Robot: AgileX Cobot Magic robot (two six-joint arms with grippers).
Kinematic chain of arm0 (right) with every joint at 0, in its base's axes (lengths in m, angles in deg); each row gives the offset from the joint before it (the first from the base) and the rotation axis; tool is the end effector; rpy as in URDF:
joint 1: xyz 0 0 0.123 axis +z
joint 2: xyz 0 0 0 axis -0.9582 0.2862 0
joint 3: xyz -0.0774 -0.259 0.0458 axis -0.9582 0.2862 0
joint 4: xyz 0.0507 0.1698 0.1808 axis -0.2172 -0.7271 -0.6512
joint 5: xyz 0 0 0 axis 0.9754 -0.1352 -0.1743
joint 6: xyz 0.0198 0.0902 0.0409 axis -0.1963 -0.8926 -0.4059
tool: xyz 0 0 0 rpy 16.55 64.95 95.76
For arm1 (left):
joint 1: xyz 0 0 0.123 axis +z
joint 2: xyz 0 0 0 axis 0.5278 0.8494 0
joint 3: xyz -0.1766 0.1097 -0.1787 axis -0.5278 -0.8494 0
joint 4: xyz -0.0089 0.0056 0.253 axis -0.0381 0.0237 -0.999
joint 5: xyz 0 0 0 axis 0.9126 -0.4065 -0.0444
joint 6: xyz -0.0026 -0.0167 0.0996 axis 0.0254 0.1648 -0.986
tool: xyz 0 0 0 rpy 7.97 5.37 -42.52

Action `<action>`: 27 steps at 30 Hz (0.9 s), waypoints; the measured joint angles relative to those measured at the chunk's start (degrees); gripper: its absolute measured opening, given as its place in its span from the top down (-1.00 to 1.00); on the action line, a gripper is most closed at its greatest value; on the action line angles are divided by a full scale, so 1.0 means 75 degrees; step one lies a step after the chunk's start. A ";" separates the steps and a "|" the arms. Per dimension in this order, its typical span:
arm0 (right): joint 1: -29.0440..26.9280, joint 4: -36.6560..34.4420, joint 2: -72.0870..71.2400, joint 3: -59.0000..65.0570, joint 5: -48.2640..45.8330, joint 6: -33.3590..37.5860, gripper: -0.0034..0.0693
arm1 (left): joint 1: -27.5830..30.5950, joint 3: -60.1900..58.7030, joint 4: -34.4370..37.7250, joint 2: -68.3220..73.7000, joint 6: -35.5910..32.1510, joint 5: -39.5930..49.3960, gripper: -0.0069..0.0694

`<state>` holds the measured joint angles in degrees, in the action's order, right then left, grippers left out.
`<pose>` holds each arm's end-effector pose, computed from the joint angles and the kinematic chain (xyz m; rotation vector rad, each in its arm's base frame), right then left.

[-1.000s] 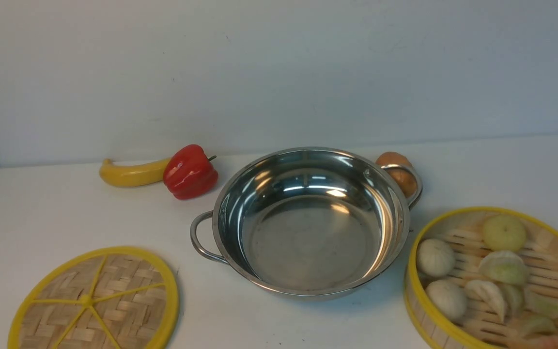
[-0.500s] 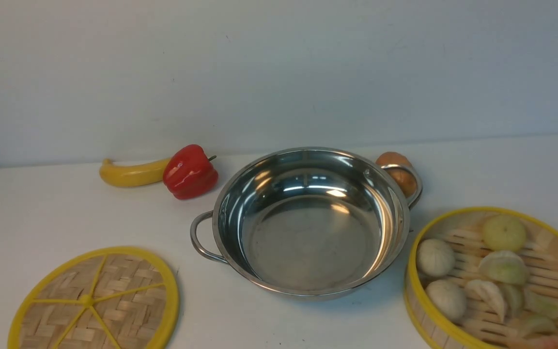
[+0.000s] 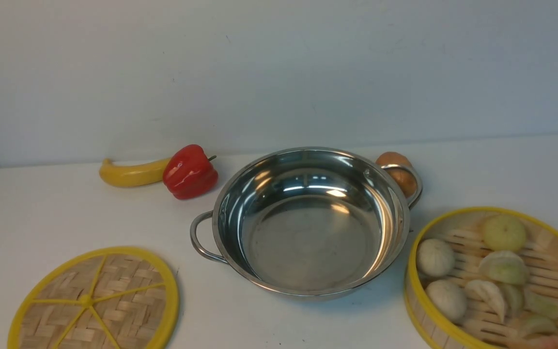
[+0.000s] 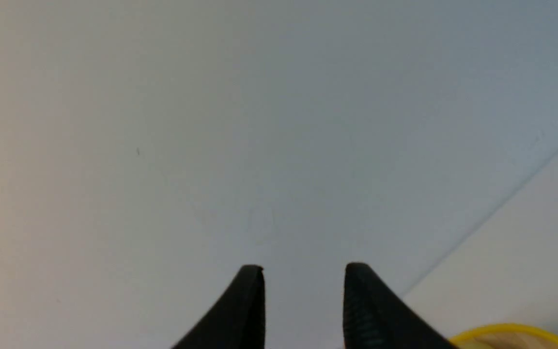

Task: Place the steamer in the pot on the white table, and put the lid on the steamer.
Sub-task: 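Reach for and grasp the rim of the bamboo steamer holding the buns with the right gripper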

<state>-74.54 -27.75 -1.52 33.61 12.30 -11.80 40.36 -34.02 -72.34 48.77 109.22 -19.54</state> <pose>0.0753 0.0041 0.2293 0.6097 1.3994 0.7166 0.0745 0.0144 0.2300 -0.6479 1.1591 -0.5599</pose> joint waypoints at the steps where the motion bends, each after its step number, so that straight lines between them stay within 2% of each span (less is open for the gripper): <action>1: 0.0000 -0.0036 0.0000 -0.0083 0.0212 -0.0043 0.23 | 0.0000 0.0000 -0.0041 0.0000 0.0009 -0.0362 0.19; 3: 0.0000 -0.0066 -0.0003 -0.0366 0.0634 -0.0051 0.23 | 0.0000 0.0060 -0.0340 -0.0003 -0.0056 -0.1028 0.19; 6: 0.0000 0.0135 -0.0003 -0.0835 0.0761 0.0120 0.23 | 0.0000 0.0406 -0.1114 -0.0003 -0.0141 -0.1251 0.19; 7: 0.0000 0.0411 0.0000 -0.1200 0.0634 0.0284 0.23 | 0.0000 0.0738 -0.1799 0.0023 -0.0161 -0.1186 0.19; 9: 0.0000 0.1081 0.0287 -0.1940 0.0059 0.0574 0.23 | 0.0000 0.1476 -0.3187 0.0379 0.0003 -0.0662 0.19; 12: 0.0000 0.1848 0.0862 -0.2659 -0.0793 0.0763 0.23 | 0.0000 0.2080 -0.4114 0.1043 0.0395 0.0038 0.19; 15: 0.0000 0.2801 0.2100 -0.3760 -0.2152 0.0850 0.23 | 0.0000 0.2842 -0.4769 0.2104 0.1194 0.1183 0.19; 18: 0.0000 0.3521 0.3182 -0.4543 -0.3474 0.0872 0.23 | 0.0000 0.3352 -0.4890 0.3177 0.1456 0.2179 0.19; 22: 0.0000 0.4279 0.4631 -0.5423 -0.4915 0.0872 0.23 | 0.0000 0.3733 -0.4878 0.4231 0.1032 0.3463 0.19; 25: 0.0000 0.4656 0.5636 -0.5963 -0.5997 0.0865 0.23 | 0.0000 0.3950 -0.4419 0.4953 0.0012 0.4592 0.19; 27: 0.0000 0.4835 0.6239 -0.6248 -0.6475 0.0865 0.23 | 0.0000 0.4118 -0.3608 0.5399 -0.1002 0.5460 0.19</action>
<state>-74.54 8.52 45.27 -13.24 -36.26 -5.32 40.36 -3.13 -99.40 89.27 101.70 21.41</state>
